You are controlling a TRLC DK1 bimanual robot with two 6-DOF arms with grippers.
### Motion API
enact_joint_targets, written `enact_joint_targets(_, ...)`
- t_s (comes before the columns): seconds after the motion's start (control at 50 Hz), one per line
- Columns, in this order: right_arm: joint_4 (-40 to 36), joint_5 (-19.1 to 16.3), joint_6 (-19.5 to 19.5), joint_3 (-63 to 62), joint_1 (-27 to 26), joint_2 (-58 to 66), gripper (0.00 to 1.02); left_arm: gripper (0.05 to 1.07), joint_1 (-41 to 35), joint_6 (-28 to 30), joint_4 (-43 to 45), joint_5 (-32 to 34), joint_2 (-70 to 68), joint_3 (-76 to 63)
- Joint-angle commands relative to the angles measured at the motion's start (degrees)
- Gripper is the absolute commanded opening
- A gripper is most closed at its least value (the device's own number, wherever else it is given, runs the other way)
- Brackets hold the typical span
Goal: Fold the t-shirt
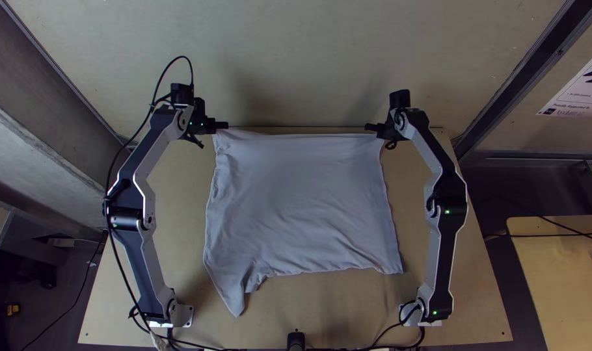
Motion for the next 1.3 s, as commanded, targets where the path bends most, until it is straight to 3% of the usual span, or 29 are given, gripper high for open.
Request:
enact_joint_targets(0.0, -0.44, 1.07, -1.44, -3.67, 0.09, -4.96, 0.02, 0.08, 0.3, -0.91, 0.84, 0.56, -5.47, -5.34)
enact_joint_targets(0.7, 6.33, 2.12, -2.06, -34.17, 0.53, -25.61, 0.02, 0.08, -1.19, -2.23, 8.48, 0.56, -28.59, -37.94)
enact_joint_targets(1.22, 14.94, 2.12, -1.71, -52.1, 2.11, -28.07, 0.02, 0.08, 2.23, -2.32, 19.38, 0.38, -34.3, -61.15)
enact_joint_targets(1.28, 14.94, 2.48, -1.8, -52.8, 2.47, -28.07, 0.03, 0.18, 2.76, -2.32, 19.38, 0.3, -33.25, -61.41)
